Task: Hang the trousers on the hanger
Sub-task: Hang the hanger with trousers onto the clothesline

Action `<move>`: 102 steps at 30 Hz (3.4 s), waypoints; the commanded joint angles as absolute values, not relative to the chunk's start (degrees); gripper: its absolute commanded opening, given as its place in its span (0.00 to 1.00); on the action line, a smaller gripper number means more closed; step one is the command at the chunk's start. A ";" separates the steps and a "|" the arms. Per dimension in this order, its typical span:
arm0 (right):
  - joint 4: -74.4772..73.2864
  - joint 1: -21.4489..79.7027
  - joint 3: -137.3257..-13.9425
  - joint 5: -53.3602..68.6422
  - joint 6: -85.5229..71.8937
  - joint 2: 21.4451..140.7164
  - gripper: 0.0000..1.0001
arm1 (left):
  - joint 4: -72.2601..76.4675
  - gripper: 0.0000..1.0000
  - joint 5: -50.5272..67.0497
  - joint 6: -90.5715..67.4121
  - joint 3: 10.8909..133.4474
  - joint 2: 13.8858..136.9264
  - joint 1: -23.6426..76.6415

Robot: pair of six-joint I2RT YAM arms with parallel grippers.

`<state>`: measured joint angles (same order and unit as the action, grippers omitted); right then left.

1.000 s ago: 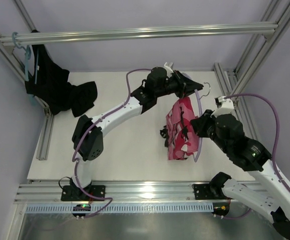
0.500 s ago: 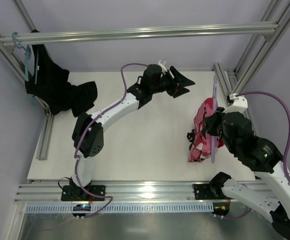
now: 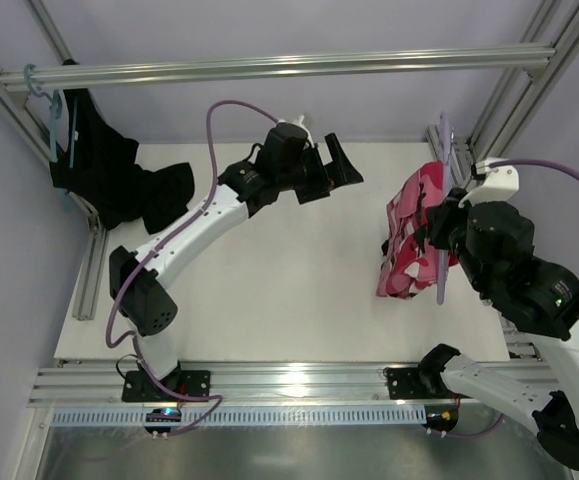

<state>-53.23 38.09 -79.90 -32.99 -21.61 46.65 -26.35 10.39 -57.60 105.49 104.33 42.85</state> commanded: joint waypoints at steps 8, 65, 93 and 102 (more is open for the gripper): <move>-47.46 27.00 -98.60 -25.86 -11.26 56.06 0.04 | -45.88 1.00 -6.07 -37.19 100.75 92.21 45.87; -25.31 -30.76 -107.32 47.55 -33.04 84.02 0.04 | -30.24 1.00 12.48 -31.55 76.64 79.19 47.02; -30.49 -35.51 -108.98 44.56 -32.26 85.86 0.40 | -33.84 1.00 6.33 -34.54 80.15 75.67 47.02; -30.50 -35.51 -108.38 44.39 -32.78 84.64 0.48 | -33.31 1.00 6.59 -35.07 79.98 75.76 47.02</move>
